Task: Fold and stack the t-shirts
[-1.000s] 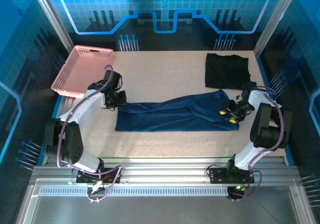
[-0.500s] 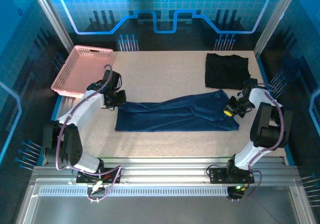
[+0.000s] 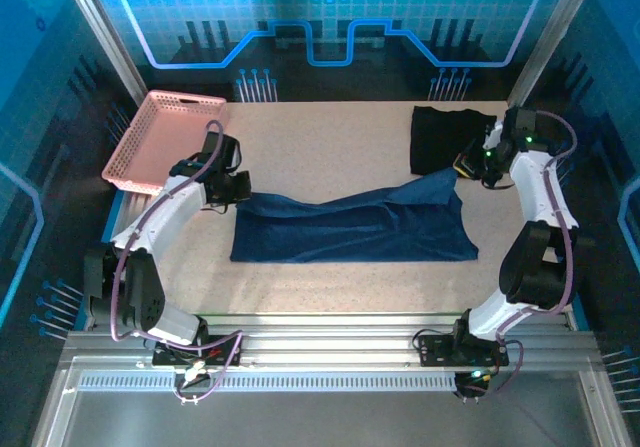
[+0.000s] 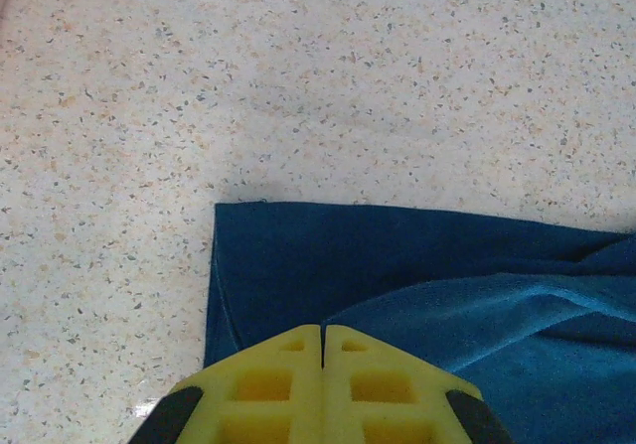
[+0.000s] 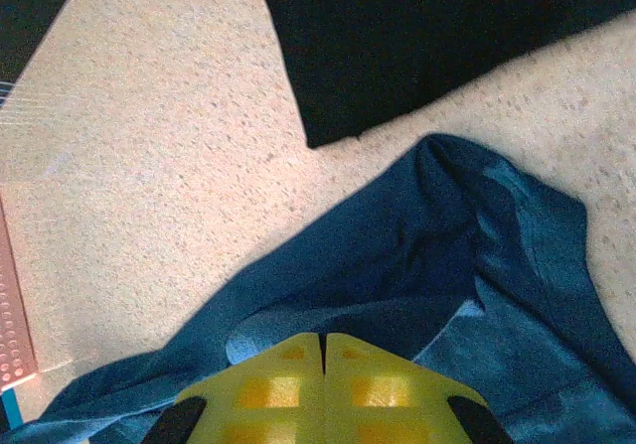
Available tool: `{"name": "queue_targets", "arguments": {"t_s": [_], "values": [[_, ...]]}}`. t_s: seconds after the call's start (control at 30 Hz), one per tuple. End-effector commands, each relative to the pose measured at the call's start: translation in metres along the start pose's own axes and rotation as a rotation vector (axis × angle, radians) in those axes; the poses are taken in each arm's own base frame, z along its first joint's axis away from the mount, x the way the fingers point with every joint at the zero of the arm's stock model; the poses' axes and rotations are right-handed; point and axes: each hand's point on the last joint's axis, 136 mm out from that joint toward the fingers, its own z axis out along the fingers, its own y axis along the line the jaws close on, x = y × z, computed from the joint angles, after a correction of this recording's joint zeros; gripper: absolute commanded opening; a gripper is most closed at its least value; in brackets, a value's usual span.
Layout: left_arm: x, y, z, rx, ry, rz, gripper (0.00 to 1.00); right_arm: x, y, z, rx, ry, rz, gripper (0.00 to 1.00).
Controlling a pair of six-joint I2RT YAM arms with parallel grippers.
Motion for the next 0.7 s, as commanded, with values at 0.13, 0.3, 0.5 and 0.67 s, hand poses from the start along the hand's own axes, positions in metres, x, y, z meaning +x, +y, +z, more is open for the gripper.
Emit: {"name": "queue_targets", "arguments": {"t_s": [0.13,0.3,0.5,0.67], "values": [[-0.022,0.004,-0.001,-0.027,-0.052,0.034,0.02,-0.012,0.032,0.009,-0.064,0.028,-0.061,0.0],[-0.031,0.007,0.002,-0.053,-0.068,0.051,0.03,-0.027,0.049,0.011,-0.087,0.005,-0.095,0.0],[-0.044,0.011,0.008,-0.088,-0.093,0.06,0.04,-0.043,0.073,0.01,-0.128,-0.024,-0.136,0.0],[-0.051,0.019,0.016,-0.138,-0.109,0.055,0.04,-0.048,0.085,0.005,-0.166,-0.056,-0.173,0.0]]}}
